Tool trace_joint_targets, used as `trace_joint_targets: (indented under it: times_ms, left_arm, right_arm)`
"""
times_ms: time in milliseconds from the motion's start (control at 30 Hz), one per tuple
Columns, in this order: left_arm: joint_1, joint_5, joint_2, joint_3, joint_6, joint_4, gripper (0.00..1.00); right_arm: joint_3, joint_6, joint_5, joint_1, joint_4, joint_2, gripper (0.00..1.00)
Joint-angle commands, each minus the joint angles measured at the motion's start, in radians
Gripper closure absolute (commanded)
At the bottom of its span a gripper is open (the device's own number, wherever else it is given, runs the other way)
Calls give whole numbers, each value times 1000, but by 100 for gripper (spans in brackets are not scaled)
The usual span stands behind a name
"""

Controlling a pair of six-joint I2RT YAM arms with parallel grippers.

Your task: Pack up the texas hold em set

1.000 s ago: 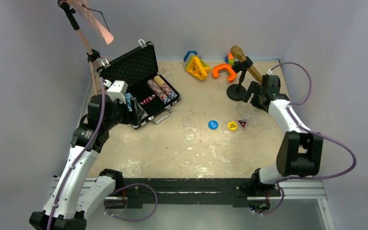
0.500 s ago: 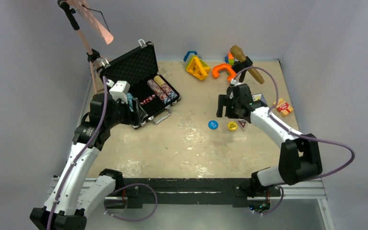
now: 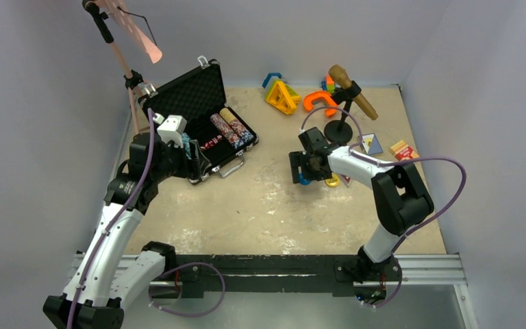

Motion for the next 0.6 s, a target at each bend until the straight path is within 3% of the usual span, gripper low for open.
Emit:
trace_joint_targets:
  times_ms: [0, 567]
  left_arm:
    - [-5, 10, -4, 6, -2, 30, 26]
    - [-5, 6, -9, 6, -2, 30, 26]
  right_arm:
    - [51, -10, 39, 0, 2, 13, 17]
    - [76, -18, 34, -1, 16, 75, 41]
